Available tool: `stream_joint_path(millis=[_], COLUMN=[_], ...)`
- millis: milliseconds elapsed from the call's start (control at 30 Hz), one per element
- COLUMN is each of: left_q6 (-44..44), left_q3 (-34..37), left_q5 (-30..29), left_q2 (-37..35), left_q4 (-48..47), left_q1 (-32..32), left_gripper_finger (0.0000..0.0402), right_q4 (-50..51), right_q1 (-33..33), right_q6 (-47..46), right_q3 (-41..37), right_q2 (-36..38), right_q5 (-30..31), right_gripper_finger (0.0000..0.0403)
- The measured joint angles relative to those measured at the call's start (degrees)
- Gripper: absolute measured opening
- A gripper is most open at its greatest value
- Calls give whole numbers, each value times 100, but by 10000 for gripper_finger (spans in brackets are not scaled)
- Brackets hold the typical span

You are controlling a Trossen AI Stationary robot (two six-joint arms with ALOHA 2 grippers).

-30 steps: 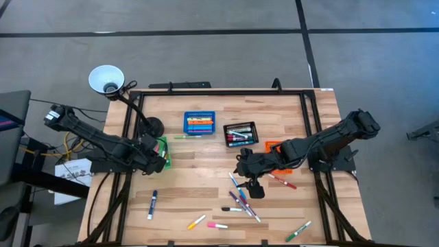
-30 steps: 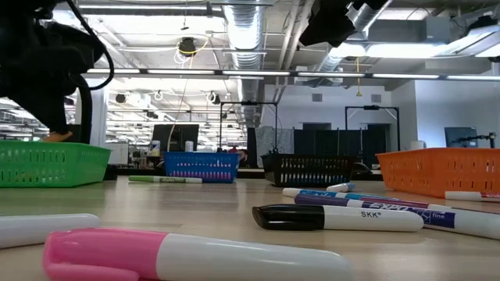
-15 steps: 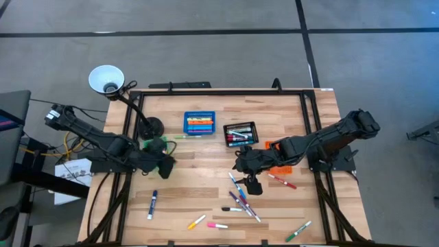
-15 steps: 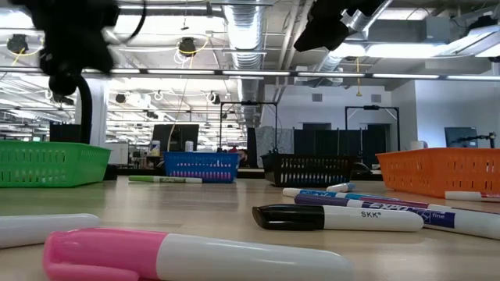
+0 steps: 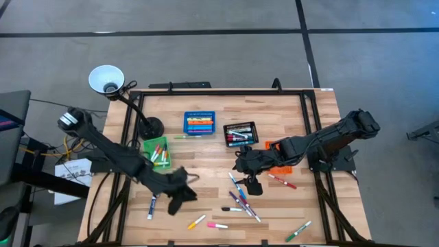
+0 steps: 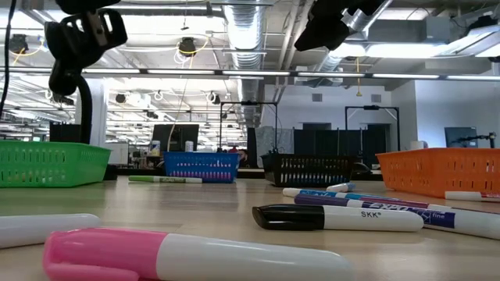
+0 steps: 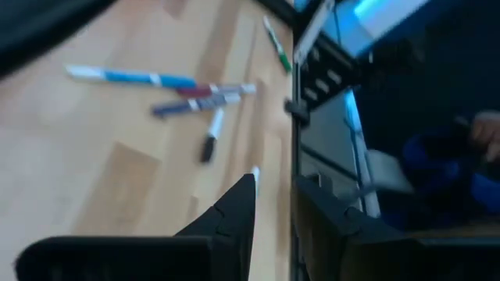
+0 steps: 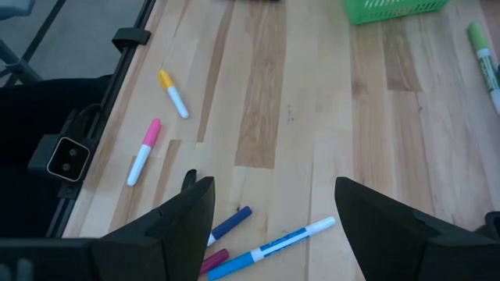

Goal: Pick & Place Markers
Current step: Put the yellow highlighter pen into the green basket

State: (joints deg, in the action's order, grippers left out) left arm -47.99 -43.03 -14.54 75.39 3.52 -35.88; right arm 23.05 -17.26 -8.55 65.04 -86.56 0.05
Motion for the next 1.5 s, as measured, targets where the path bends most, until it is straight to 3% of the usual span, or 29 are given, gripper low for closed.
stream_joint_path(millis=[167,333,600,967,1500], left_q6=[-67,-52,88,-69,131], left_q3=[-711,-1314,-1337,-1448,-1446], left_q5=[615,883,1010,1128,949], left_q2=[972,1505,2074,2486,3226], left_q4=[-248,-1259,-1380,-1196,-896], left_q1=[-14,-2,-154,-396,-590], left_gripper_finger=[81,81,83,121,122], right_q4=[-2,-4,-2,-71,-1002], right_q1=[3,2,2,-1,-151], right_q6=[2,1,0,-3,-3], right_q3=[0,0,0,0,0], right_q2=[0,0,0,0,0], right_q5=[0,0,0,0,11], right_gripper_finger=[255,255,255,255,255])
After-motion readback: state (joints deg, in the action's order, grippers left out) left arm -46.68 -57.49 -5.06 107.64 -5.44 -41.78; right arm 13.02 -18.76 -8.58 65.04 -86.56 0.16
